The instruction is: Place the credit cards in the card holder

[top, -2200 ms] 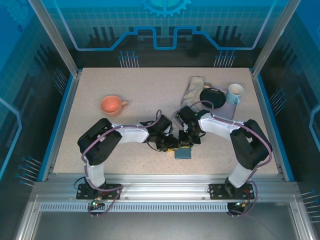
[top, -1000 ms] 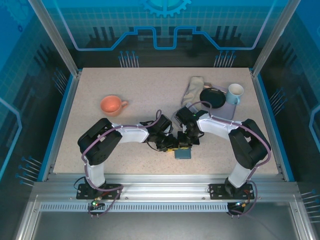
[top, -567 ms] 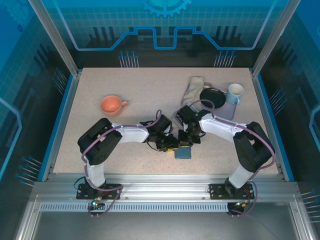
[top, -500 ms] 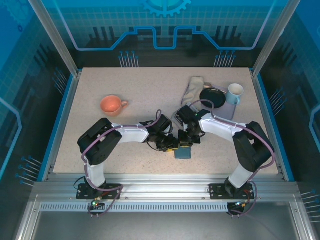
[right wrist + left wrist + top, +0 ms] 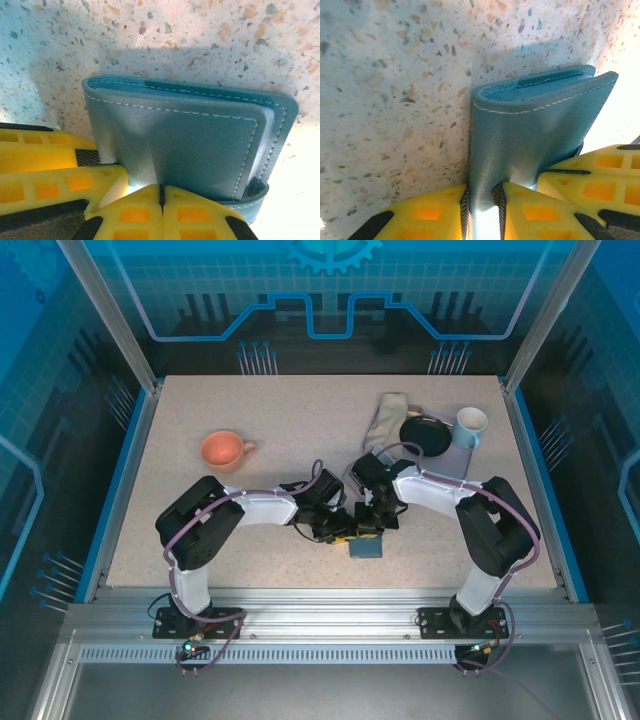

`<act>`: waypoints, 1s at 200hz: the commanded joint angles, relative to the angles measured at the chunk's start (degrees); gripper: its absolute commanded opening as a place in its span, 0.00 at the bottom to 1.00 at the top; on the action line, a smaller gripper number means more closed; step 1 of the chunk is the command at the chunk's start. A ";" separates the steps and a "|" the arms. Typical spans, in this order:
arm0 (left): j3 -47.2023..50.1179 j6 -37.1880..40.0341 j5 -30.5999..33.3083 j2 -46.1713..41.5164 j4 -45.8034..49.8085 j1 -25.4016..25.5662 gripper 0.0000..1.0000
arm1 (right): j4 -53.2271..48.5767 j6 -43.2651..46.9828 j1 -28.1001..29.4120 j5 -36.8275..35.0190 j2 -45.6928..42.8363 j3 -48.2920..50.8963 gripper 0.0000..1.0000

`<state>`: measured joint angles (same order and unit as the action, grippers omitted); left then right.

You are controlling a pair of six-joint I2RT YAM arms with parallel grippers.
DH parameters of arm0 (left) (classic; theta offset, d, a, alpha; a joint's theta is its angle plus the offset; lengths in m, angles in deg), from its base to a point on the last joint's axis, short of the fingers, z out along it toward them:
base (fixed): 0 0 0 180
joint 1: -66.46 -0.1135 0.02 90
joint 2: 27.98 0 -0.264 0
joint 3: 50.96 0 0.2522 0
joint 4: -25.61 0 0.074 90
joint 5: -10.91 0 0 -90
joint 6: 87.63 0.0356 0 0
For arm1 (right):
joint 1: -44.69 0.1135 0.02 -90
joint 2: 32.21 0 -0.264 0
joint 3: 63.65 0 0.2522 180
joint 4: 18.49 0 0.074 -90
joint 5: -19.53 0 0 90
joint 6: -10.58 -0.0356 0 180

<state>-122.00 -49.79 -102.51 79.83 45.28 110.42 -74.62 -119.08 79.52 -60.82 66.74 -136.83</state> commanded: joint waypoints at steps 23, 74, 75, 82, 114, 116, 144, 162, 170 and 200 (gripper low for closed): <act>0.59 1.01 3.11 3.29 1.83 0.16 0.25 | 2.30 0.05 -0.56 -2.20 3.15 1.58 0.00; 0.63 1.17 3.54 3.34 2.20 0.22 0.24 | 1.26 2.48 -3.81 1.21 2.32 -1.03 0.00; 0.65 1.18 3.55 3.31 2.18 0.19 0.24 | 1.21 2.48 -3.81 1.28 2.22 -0.99 0.00; 0.68 1.11 3.47 3.37 2.09 0.16 0.24 | 0.99 2.48 -3.67 1.33 1.35 -1.01 0.00; 0.84 1.03 3.38 3.55 1.98 0.16 0.24 | 0.75 2.22 -2.87 1.97 -1.59 -0.77 0.00; 0.85 1.08 3.42 3.57 1.99 0.16 0.24 | 0.72 2.22 -2.78 1.91 -1.75 -0.76 0.00; 0.71 1.03 3.40 3.55 1.92 0.16 0.24 | 0.49 1.76 -2.31 1.04 -2.73 -0.66 0.00; 0.64 1.01 3.27 3.64 1.85 0.20 0.24 | 0.46 1.78 -1.99 0.19 -0.77 -0.54 0.00; 0.74 1.02 3.32 3.64 1.86 0.12 0.24 | 0.69 1.65 -1.74 -0.10 -0.10 -0.44 0.00; 0.88 1.01 3.42 3.45 1.84 0.12 0.24 | 2.38 1.17 -1.27 1.04 2.47 0.11 0.00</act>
<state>-122.00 -49.77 -102.56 79.83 45.24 110.42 -73.54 -117.77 77.32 -59.77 66.46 -137.42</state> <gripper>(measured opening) 0.245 0.043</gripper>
